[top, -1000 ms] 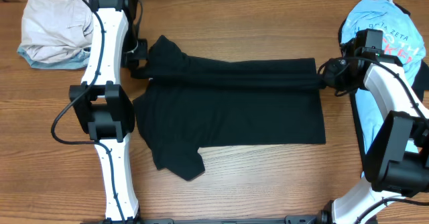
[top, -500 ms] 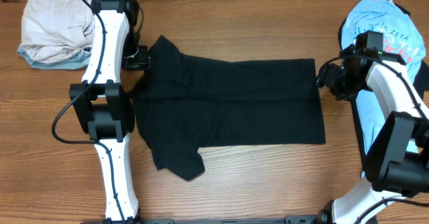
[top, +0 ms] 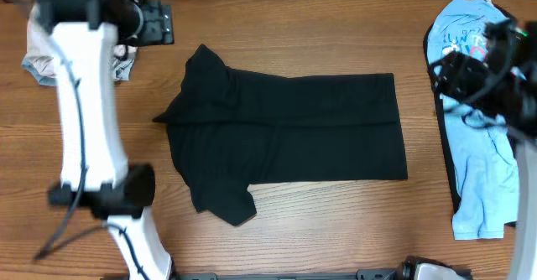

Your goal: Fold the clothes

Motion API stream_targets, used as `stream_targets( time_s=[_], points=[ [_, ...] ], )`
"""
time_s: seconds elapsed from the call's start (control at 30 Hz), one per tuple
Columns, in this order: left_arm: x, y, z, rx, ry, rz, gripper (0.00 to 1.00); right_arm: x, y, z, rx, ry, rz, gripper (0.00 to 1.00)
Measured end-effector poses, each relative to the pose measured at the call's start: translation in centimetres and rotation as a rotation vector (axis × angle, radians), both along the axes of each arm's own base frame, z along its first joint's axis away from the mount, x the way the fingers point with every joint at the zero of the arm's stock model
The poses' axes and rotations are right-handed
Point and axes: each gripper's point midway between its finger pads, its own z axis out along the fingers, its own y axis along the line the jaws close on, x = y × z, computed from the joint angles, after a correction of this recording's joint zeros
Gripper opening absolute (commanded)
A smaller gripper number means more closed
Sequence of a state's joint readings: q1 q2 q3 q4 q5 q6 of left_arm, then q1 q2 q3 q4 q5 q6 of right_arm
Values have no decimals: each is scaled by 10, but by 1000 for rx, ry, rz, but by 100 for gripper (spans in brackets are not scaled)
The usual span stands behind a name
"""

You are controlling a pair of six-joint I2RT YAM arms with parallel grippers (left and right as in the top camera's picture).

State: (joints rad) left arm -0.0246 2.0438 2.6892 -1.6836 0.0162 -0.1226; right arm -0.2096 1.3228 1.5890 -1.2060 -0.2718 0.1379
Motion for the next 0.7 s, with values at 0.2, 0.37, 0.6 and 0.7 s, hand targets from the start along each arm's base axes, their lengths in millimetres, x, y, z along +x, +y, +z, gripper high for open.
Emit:
stream_targets(
  time_s=[0.2,0.37,0.6,0.7],
  points=[
    [-59,-45,73,-25,-183,-116,85,-61,1,16,-8,26,-94,71],
    [-90,-64,43,-7,-58,-97,84,-94,-6,9,-13,62,-208,76],
    [-144,-75,-39,49,182,-13,79,-109,-8,-14,-3,63,-268,78],
    [-165,-85,-71,42,199,3,77,-104,-8,-29,6,91,-269,79]
  ],
)
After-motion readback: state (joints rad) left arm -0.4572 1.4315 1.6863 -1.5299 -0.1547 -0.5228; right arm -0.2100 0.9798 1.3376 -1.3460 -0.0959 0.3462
